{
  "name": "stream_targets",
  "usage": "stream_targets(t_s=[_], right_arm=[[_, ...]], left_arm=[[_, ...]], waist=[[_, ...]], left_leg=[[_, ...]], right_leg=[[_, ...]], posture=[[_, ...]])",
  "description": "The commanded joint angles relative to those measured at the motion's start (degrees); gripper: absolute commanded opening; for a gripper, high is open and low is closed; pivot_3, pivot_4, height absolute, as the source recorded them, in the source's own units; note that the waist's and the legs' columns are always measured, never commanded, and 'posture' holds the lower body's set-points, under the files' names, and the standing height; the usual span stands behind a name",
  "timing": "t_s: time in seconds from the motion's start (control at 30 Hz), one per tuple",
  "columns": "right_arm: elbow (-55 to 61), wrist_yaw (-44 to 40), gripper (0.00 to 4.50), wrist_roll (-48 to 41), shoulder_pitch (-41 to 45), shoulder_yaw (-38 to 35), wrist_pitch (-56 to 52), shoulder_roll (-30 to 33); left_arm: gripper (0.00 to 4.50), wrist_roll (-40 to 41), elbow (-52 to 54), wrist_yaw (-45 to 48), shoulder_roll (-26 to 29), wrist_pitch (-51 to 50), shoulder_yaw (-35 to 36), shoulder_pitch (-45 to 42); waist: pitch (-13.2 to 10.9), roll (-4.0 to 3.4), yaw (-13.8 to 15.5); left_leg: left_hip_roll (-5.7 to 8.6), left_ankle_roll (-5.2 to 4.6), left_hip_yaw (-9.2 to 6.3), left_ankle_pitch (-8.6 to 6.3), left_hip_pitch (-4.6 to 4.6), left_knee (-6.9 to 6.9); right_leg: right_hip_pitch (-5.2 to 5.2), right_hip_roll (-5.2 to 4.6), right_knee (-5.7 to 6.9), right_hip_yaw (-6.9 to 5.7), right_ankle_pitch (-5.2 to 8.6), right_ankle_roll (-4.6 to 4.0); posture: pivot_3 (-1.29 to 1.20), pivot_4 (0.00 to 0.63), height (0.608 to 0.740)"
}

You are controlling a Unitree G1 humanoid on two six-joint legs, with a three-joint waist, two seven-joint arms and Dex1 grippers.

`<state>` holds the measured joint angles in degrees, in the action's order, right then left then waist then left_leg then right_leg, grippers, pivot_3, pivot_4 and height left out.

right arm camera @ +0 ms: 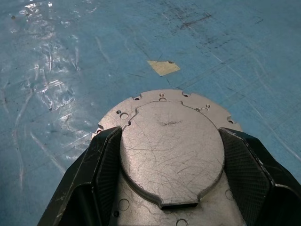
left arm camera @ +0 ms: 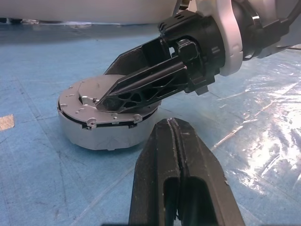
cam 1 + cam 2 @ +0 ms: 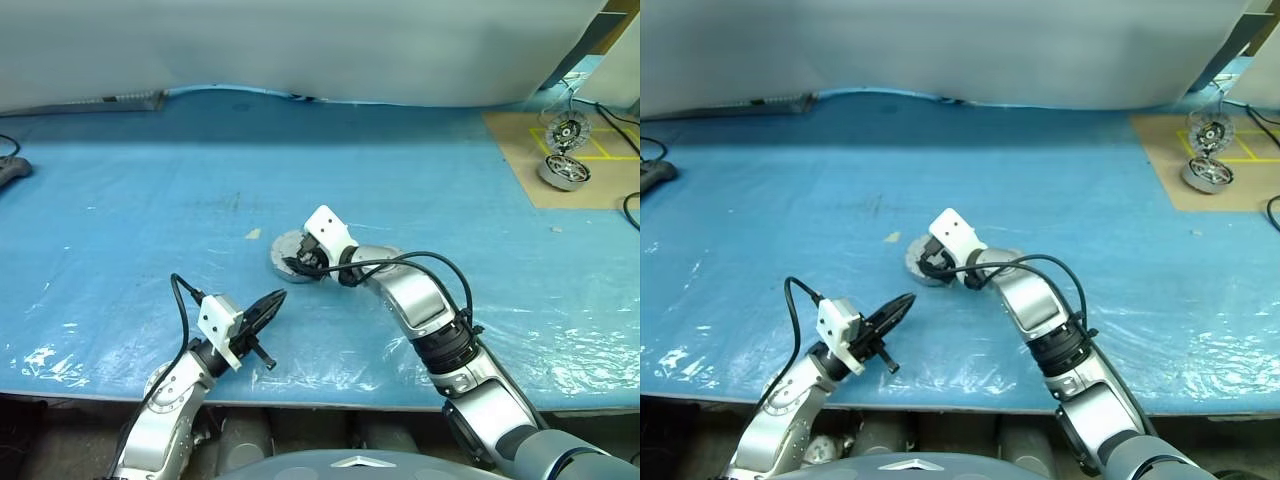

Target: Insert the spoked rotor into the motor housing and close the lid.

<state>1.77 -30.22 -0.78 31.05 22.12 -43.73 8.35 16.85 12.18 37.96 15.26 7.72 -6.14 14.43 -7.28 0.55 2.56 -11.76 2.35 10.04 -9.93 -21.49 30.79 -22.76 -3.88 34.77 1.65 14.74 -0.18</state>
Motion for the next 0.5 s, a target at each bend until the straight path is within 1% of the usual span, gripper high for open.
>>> stream_targets(t_s=[0.03, 0.23, 0.37, 0.5], right_arm=[[-1.76, 0.8, 2.95, -0.67, -0.39, -0.32, -4.17, -0.94], [-1.68, 2.08, 2.95, -2.16, 0.24, -2.55, -8.66, -3.28], [-3.26, 3.48, 2.95, 0.45, 0.0, 0.04, -6.15, -2.41], [-5.1, 4.66, 2.95, 2.25, -0.37, 2.26, -3.56, -1.9]], left_arm=[[0.0, 0.1, 1.89, -0.05, 0.06, 1.07, -0.24, -0.05], [0.0, 0.08, 1.72, -0.04, 0.05, 0.98, -0.21, -0.27], [0.0, 0.1, 1.64, -0.07, -0.04, 0.96, -0.24, -0.45], [0.0, 0.03, 1.69, -0.21, -0.13, 1.02, -0.26, -0.42]], waist=[[0.0, 0.0, -0.01], [0.0, 0.0, 0.0], [0.0, 0.0, -0.01], [-0.01, -0.01, -0.08]], left_leg=[[0.0, 0.0, 0.0, 0.0, 0.03, 0.0], [0.0, 0.0, 0.0, 0.0, 0.06, 0.0], [0.0, 0.0, 0.0, 0.0, 0.08, 0.0], [-0.01, 0.0, 0.0, 0.0, 0.35, 0.0]], right_leg=[[0.03, 0.0, 0.0, 0.0, 0.0, 0.0], [0.06, 0.0, 0.0, 0.0, 0.0, -0.01], [0.1, 0.0, 0.0, -0.01, -0.01, -0.02], [0.31, 0.0, 0.02, 0.0, -0.01, -0.02]], posture=[[0.0, 0.15, 0.74], [0.0, 0.15, 0.74], [0.0, 0.15, 0.74], [0.0, 0.15, 0.74]])
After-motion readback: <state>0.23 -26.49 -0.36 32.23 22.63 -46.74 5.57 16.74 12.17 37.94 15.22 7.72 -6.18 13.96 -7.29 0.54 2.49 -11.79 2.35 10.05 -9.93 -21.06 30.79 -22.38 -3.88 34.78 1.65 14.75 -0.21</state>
